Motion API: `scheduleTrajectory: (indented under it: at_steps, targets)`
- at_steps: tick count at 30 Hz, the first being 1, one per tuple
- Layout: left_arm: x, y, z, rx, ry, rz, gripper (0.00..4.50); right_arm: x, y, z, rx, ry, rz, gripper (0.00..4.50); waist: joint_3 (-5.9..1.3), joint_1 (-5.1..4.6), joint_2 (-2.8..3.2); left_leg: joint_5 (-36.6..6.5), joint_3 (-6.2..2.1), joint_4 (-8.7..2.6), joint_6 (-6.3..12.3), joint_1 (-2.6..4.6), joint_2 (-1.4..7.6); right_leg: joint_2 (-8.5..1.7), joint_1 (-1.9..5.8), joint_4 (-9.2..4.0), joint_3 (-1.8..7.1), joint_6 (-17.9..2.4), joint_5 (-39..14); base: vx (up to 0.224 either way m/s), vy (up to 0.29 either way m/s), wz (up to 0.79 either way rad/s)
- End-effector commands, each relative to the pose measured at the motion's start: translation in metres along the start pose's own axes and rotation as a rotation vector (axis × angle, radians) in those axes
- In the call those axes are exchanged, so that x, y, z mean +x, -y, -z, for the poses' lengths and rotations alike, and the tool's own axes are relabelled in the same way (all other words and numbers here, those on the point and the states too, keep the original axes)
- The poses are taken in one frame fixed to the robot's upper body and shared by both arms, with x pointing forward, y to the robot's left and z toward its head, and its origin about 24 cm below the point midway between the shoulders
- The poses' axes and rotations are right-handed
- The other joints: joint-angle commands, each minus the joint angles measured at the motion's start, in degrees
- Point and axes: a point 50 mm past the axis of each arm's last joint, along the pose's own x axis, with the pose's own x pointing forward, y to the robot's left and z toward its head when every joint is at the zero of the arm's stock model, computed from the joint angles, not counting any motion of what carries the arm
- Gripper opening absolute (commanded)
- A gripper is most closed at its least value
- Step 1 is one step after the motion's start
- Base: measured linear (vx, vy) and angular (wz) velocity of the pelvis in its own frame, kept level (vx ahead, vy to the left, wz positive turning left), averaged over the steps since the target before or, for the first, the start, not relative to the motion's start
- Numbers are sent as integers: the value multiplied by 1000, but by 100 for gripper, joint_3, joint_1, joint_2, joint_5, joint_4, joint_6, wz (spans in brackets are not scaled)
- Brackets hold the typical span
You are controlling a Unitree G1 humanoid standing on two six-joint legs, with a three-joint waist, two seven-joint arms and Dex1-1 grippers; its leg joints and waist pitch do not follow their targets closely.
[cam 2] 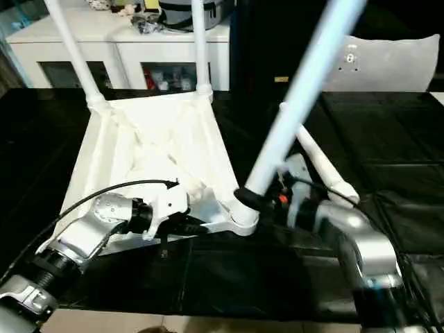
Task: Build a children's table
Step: Insert table leg to table base
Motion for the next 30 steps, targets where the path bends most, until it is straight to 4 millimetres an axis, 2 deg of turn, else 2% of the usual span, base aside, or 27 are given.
scheduleTrajectory:
  at_steps: [1, 2, 3, 7, 8, 11, 12, 13, 14, 16, 17, 20, 21, 22, 23, 24, 25, 26, 27, 29, 30]
  targets:
    - [-13, -14, -13, 21, 91, -92, 0, -2, -6, 30, -26, -191, -14, 188, -278, -41, -116, -2012, -120, -450, 22, 92, 232, -308, 125, -674, 194, -419, -3361, 0, 0, 0]
    - [-12, -14, -13, 21, 90, -92, 0, -2, -7, 30, -29, -194, -15, 188, -273, -41, -135, -2036, -118, -452, 25, 89, 231, -305, 123, -674, 199, -405, -3356, 0, 0, 0]
    - [-12, -14, -13, 23, 84, -86, 0, -2, -8, 33, -71, -244, -30, 188, -262, -45, -119, -2084, -120, -452, 17, 86, 219, -310, 121, -682, 194, -380, -3488, 0, 0, 0]
    - [-11, -13, -12, 34, 71, -76, 0, 0, -8, 36, -98, -289, -50, 188, -246, -72, -117, -2242, -139, -440, -2, 100, 203, -319, 99, -734, 166, -250, -3867, 0, 0, 0]
    - [-12, -13, -11, 38, 65, -71, 0, 1, -7, 37, -100, -300, -57, 188, -244, -83, -109, -2315, -142, -432, -6, 118, 195, -316, 84, -753, 153, -220, -3943, 0, 0, 0]
    - [-13, -14, -11, 62, 46, -45, 0, 6, -5, 39, -105, -342, -94, 188, -234, -147, -73, -2543, -169, -461, -14, 131, 202, -309, 104, -781, 105, -225, -3949, 0, 0, 0]
    - [-13, -16, -13, 73, 44, -34, 0, 8, -5, 41, -87, -349, -114, 188, -233, -157, -50, -2655, -168, -461, -24, 181, 208, -306, 81, -809, 104, -239, -3952, 0, 0, 0]
    - [-13, -16, -13, 73, 44, -34, 0, 8, -5, 41, -87, -349, -114, 188, -230, -173, -56, -2709, -168, -458, -20, 194, 199, -300, 72, -824, 95, -253, -3968, 0, 0, 0]
    - [-13, -17, -15, 81, 50, -25, 0, 9, -5, 42, -70, -349, -124, 188, -225, -180, -35, -2775, -182, -472, -41, 192, 208, -309, 88, -823, 94, -264, -3948, 0, 0, 0]
    - [-14, -20, -19, 90, 56, -16, 0, 10, -4, 43, -47, -343, -130, 188, -238, -200, -49, -2814, -193, -494, -45, 184, 220, -312, 116, -811, 93, -289, -3838, 0, 0, 0]
    - [-14, -24, -22, 103, 60, -10, 0, 11, -3, 44, -22, -334, -130, 188, -236, -232, 10, -2888, -197, -513, -47, 175, 222, -304, 116, -818, 94, -349, -3700, 0, 0, 0]
    - [-14, -33, -32, 126, 70, 0, 0, 12, -1, 47, 11, -333, -135, 188, -237, -263, 27, -2948, -217, -557, -69, 157, 250, -317, 161, -765, 114, -533, -3254, 0, 0, 0]
    - [-14, -37, -36, 138, 69, 0, 0, 13, -2, 47, 8, -342, -144, 188, -233, -265, 14, -2988, -211, -561, -74, 159, 254, -319, 159, -754, 122, -600, -3185, 0, 0, 0]
    - [-14, -42, -40, 150, 65, -6, 0, 14, -3, 48, 4, -350, -154, 188, -176, -266, 65, -3060, -212, -577, -72, 155, 248, -316, 133, -772, 129, -602, -3226, 0, 0, 0]
    - [-14, -42, -40, 150, 65, -6, 0, 14, -3, 48, 4, -350, -154, 188, -174, -279, 39, -3118, -191, -564, -61, 180, 232, -296, 115, -812, 124, -576, -3324, 0, 0, 0]
    - [-14, -48, -44, 162, 56, -24, 0, 16, -5, 47, -2, -355, -165, 188, -185, -262, 12, -3066, -197, -558, -70, 193, 241, -329, 133, -785, 141, -632, -3312, 0, 0, 0]
    - [-14, -48, -44, 162, 56, -25, 0, 16, -5, 47, -3, -355, -165, 188, -156, -259, 33, -3076, -197, -561, -57, 186, 234, -327, 122, -800, 138, -611, -3381, 0, 0, 0]
    - [-14, -51, -45, 164, 53, -33, 0, 17, -7, 47, -4, -354, -169, 188, -166, -250, 12, -3063, -200, -559, -66, 203, 245, -339, 127, -798, 144, -607, -3420, 0, 0, 0]
    - [-15, -53, -46, 164, 51, -41, 0, 18, -7, 46, -5, -352, -170, 188, -153, -251, 10, -3033, -207, -568, -54, 176, 244, -346, 146, -796, 139, -596, -3458, 0, 0, 0]
    - [-19, -58, -44, 156, 37, -65, 0, 20, -8, 47, -11, -345, -149, 188, -137, -249, 25, -3047, -213, -573, -52, 178, 245, -351, 135, -806, 139, -572, -3537, 0, 0, 0]
    - [-20, -58, -42, 151, 34, -69, 0, 21, -8, 47, -12, -343, -142, 188, -131, -257, 11, -3037, -216, -575, -49, 166, 238, -353, 136, -811, 139, -554, -3590, 0, 0, 0]
